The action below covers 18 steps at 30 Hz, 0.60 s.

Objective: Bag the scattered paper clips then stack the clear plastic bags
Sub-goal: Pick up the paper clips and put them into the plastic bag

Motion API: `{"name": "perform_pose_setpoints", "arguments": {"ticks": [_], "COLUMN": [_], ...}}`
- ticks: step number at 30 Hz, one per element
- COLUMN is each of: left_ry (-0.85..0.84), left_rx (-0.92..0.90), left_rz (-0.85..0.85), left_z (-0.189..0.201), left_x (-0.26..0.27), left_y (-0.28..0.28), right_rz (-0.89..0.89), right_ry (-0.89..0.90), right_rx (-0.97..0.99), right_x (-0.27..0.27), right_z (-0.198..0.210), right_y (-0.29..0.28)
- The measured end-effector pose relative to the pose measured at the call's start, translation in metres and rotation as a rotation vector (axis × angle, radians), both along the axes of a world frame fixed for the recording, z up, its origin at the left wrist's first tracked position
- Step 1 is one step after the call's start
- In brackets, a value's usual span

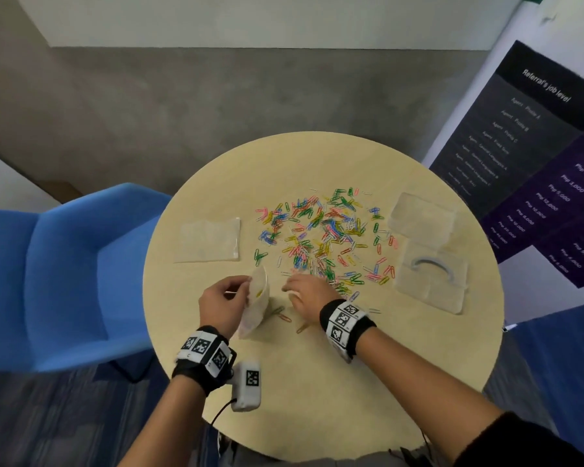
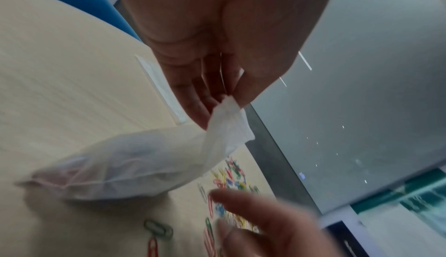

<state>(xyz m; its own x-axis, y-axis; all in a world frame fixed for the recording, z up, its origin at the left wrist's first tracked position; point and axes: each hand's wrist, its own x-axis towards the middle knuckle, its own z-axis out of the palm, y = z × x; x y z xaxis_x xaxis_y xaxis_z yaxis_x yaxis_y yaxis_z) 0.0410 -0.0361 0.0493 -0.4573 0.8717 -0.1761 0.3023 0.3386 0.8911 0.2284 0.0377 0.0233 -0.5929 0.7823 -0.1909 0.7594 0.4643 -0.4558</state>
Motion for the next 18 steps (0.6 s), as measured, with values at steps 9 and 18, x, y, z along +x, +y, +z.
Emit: {"name": "perform_pose_setpoints", "arguments": {"ticks": [9, 18], "left_ry": [-0.041, -0.113], "left_rx": [0.020, -0.014], "left_rz": [0.072, 0.061], "left_z": [0.005, -0.008], "left_x": [-0.032, -0.004], "left_y": [-0.019, -0.012], "right_rz": [0.630, 0.394], "right_ry": [-0.431, -0.445], "right_rx": [0.201, 0.204], "right_x": [0.010, 0.071], "right_z": [-0.056, -0.044], "right_y": [-0.024, -0.014]}}
